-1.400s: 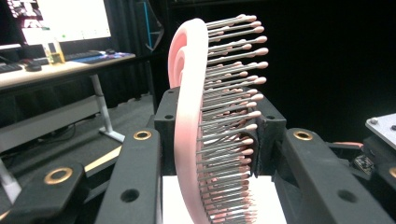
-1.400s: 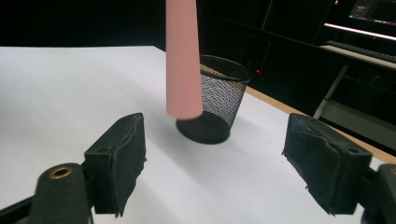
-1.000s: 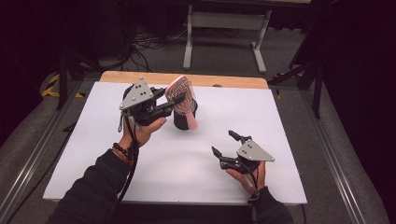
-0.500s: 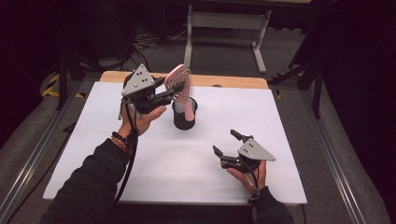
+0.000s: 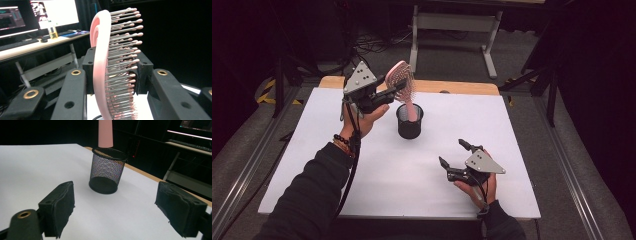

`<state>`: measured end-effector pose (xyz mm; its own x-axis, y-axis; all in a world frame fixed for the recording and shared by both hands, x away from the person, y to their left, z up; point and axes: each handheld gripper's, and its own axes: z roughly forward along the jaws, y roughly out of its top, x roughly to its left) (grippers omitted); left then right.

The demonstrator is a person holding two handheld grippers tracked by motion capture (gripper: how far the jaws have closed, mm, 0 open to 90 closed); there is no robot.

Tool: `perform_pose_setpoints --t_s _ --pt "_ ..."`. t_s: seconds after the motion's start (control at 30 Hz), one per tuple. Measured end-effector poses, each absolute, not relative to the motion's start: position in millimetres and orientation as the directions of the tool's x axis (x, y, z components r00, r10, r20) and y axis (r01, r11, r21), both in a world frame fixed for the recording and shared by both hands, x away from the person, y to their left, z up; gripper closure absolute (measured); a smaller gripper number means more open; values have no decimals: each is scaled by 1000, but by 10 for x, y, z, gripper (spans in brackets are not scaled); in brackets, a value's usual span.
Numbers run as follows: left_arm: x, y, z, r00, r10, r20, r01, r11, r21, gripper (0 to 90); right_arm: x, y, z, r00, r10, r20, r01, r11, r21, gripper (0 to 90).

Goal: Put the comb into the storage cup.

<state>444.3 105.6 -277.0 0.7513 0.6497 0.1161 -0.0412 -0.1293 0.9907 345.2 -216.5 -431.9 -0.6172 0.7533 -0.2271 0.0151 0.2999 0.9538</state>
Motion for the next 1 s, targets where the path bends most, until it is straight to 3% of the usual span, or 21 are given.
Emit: perform_pose_setpoints --t_s 0.63,1.0 --pt "4641 960 -2851 723 678 132 -35 -155 987 634 3465 -2140 -4343 -637 737 -227 26 314 949 175" --pt "4787 929 -2961 705 702 106 27 -175 984 633 3457 -2130 -4340 -648 723 -237 23 330 944 186"
